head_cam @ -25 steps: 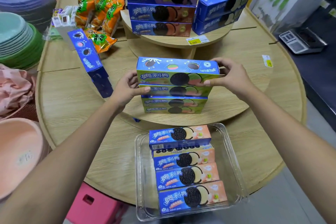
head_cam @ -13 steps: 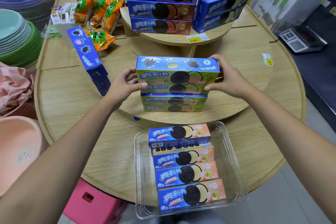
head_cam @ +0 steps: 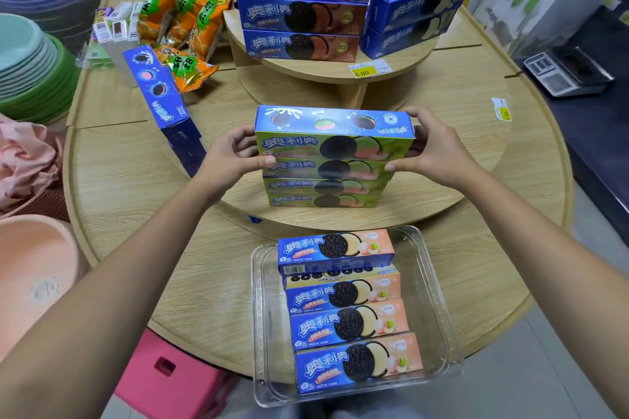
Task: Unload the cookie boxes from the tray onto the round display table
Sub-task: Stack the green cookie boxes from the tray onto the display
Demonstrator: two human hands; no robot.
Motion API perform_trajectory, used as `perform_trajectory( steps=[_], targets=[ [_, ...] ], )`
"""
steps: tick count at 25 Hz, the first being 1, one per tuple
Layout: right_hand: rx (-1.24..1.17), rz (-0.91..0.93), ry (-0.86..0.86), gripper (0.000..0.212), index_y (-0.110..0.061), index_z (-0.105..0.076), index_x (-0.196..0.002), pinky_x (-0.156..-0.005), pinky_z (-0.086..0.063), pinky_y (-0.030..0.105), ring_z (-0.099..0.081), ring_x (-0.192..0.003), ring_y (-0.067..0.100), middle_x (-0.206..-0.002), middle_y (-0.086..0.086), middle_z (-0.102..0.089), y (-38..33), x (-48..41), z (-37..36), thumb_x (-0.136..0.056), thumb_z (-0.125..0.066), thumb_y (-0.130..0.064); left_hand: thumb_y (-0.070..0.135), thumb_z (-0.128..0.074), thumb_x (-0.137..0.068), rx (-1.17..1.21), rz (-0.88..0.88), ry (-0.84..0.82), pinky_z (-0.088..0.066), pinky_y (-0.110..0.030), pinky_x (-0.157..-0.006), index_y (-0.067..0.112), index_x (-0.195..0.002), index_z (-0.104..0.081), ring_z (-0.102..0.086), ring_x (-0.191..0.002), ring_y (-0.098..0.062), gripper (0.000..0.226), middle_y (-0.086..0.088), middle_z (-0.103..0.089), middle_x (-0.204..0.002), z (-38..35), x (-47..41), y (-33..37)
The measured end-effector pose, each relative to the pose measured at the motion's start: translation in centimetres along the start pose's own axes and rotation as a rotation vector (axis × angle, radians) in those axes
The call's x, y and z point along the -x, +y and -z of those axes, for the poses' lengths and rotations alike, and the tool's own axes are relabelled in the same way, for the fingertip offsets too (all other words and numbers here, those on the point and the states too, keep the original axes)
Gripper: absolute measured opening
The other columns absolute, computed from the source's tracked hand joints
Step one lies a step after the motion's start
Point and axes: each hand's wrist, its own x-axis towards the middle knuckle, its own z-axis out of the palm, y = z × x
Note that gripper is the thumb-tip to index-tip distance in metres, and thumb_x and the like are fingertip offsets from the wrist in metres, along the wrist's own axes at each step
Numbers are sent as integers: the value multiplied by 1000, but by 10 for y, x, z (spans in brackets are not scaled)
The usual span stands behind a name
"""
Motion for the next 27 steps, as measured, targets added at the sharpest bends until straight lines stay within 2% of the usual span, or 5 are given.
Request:
perform_trajectory(
  steps=[11, 17, 22, 25, 27],
  targets=[
    [-48, 8, -15, 76, -29, -43, -121, -88, -55, 45, -65, -102, 25, -110, 9, -66, -1, 0, -5, -61, -83, -4, -1, -67, -76, -20, -9, 22, -55, -17, -74, 7, -123, -50, -67, -97, -6, 51, 3, -67, -108, 1, 4, 1],
    [105, -98, 46, 84, -33, -36, -132, -85, -49, 34, -57, -105, 16, -119, -1, -58, 13, 16, -3, -63, -83, -29, 18, -78, -69, -186, 26, 107, -45, -33, -98, 23, -139, -32, -53, -117, -13, 84, 2, -47, -139, 6, 16, -12],
    [172, -307, 163, 65, -22, -44, -130, -91, -46, 36, -56, -105, 22, -115, 6, -58, 76, 84, -26, -74, -74, -35, 18, -67, -81, -304, 101, 360, -47, -31, -85, 14, -135, -37, -56, -98, -17, 63, -2, -52, -120, -20, 82, -81],
    [289, -538, 162, 64, -13, -44, -131, -88, -45, 37, -57, -108, 28, -120, 14, -59, 107, 132, -51, -79, -66, -45, 22, -65, -82, -378, 291, 400, -49, -37, -82, 9, -129, -44, -58, -87, -19, 53, -8, -57, -112, -36, 126, -128],
    [336, -627, 150, 62, -10, -47, -126, -82, -46, 37, -58, -99, 30, -107, 12, -62, 119, 156, -66, -80, -62, -48, 26, -64, -82, -402, 407, 362, -48, -34, -78, 10, -126, -47, -58, -78, -18, 50, -7, -59, -102, -47, 151, -150]
  ],
)
